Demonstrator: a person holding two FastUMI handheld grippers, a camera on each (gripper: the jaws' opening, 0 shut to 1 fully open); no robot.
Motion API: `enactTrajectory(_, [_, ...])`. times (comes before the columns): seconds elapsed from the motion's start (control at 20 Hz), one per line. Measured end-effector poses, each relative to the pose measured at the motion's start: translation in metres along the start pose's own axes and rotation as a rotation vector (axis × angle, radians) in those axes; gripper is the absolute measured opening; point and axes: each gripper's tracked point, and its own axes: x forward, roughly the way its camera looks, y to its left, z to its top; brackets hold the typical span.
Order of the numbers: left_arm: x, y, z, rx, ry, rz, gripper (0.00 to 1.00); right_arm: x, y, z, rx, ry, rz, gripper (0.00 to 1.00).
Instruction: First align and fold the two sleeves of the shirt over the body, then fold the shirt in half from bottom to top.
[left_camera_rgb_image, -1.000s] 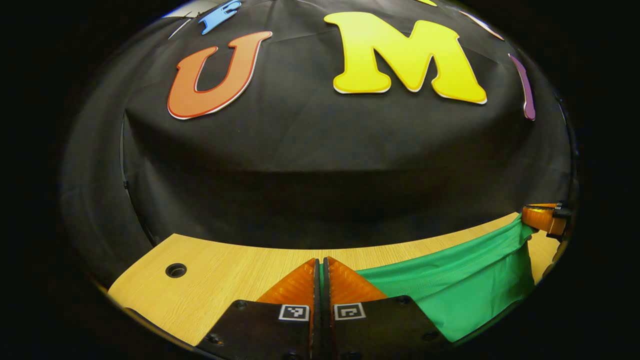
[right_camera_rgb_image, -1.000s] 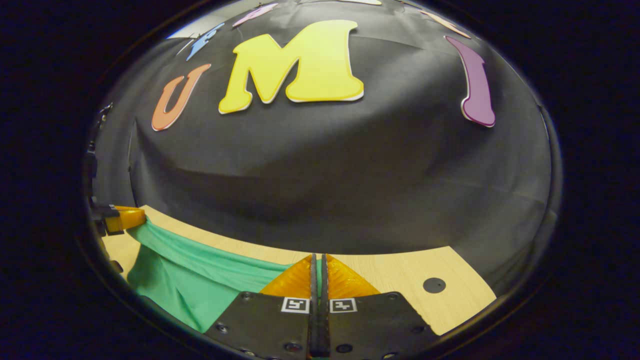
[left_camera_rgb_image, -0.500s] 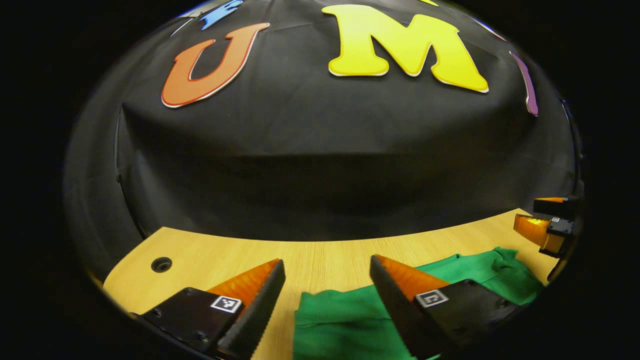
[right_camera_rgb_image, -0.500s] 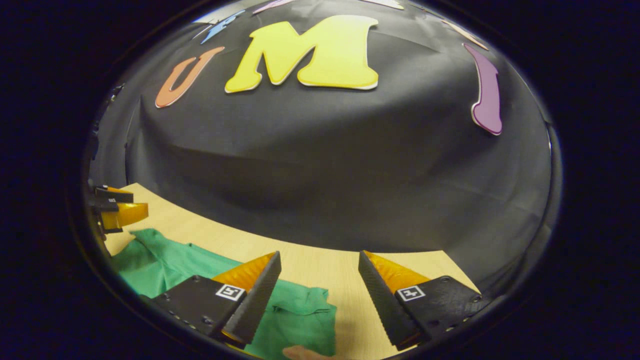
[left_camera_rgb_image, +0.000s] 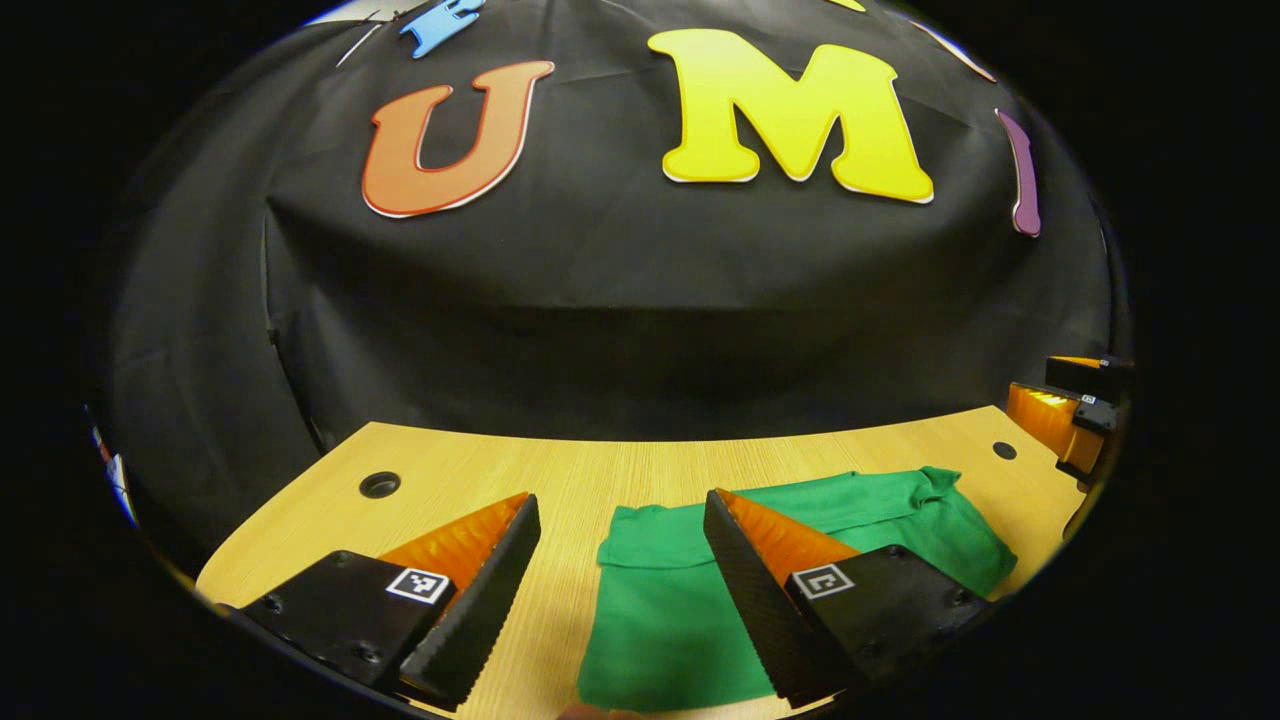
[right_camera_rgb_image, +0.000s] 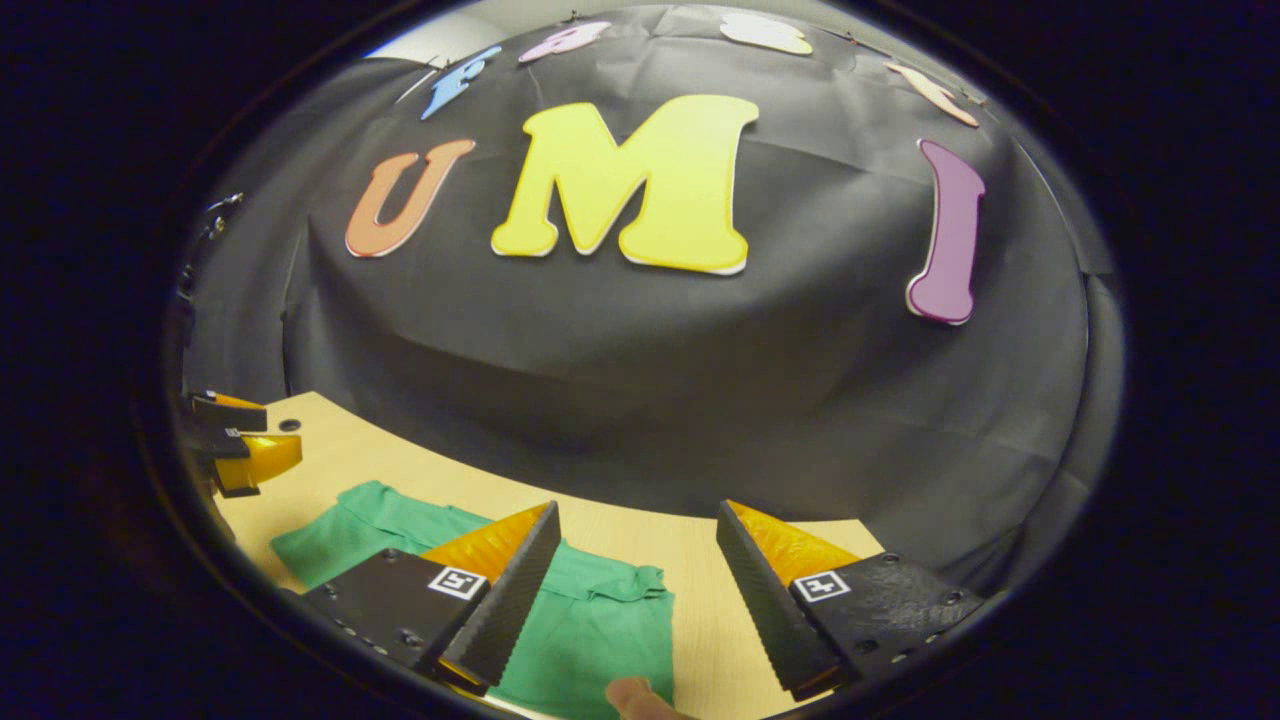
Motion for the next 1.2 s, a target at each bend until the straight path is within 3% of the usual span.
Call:
enactTrajectory(0.4, [-0.135,0.005,0.023,0.036,-0.136,0.029,1.00,-0.130,0.007,0.054,0.025,-0.139,0.033,0.95])
enactTrajectory(0.65, [-0.223,-0.012,0.021,0.095,-0.198,0.059,1.00,-0.244,0.004,0.074,0.013,-0.271,0.039,0.95])
enactTrajectory(0.9, [-0.294,-0.053,-0.003,0.121,-0.212,-0.019,1.00,-0.362,-0.016,0.055,0.003,-0.287,0.021,0.96])
enactTrajectory(1.1, [-0.339,-0.042,-0.018,0.105,-0.232,0.050,1.00,-0.420,-0.015,0.021,0.010,-0.294,0.036,0.95])
enactTrajectory(1.2, [-0.359,-0.037,-0.019,0.068,-0.275,0.062,1.00,-0.438,-0.001,-0.002,0.062,-0.254,0.090,0.94])
